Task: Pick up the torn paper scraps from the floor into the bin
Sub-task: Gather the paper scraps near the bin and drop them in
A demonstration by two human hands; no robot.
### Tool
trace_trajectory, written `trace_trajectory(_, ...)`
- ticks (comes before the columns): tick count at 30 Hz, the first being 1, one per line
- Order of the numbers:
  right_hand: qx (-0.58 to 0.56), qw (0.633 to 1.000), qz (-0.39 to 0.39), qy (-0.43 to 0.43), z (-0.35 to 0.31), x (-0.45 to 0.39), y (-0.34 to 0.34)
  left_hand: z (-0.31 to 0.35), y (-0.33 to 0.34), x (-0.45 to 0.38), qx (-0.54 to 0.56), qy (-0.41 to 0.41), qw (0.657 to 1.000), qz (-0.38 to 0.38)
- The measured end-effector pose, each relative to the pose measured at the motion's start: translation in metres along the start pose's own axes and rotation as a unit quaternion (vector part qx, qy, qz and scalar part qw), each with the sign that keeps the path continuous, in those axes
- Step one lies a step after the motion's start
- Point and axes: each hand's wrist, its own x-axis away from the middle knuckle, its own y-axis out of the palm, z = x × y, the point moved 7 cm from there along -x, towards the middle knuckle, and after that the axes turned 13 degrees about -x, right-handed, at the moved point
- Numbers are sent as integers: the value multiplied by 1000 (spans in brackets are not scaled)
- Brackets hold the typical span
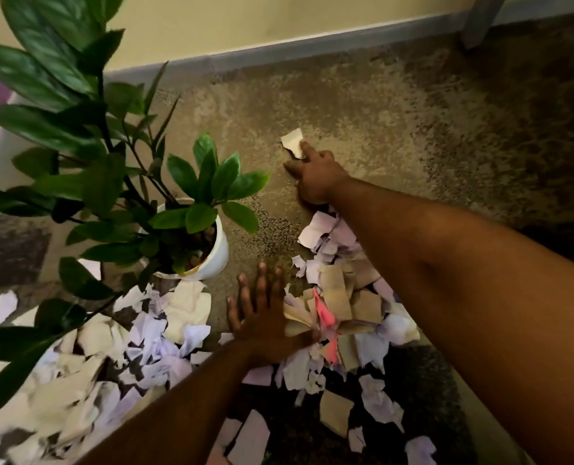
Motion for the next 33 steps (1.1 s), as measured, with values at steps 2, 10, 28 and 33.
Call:
trace_trajectory(2,39,999,-10,-2,-2,-3,3,1,0,1,0,2,1000,1)
trace_trajectory(10,5,994,13,-110,-3,39,-11,0,0,0,3,16,1000,-14)
trace_trajectory(28,-47,997,33,44,29,183,14,-8,-2,12,68,78,994,40)
trace_trajectory(33,-38,999,12,-12,-6,226,25,-17,-11,28,123,85,979,141)
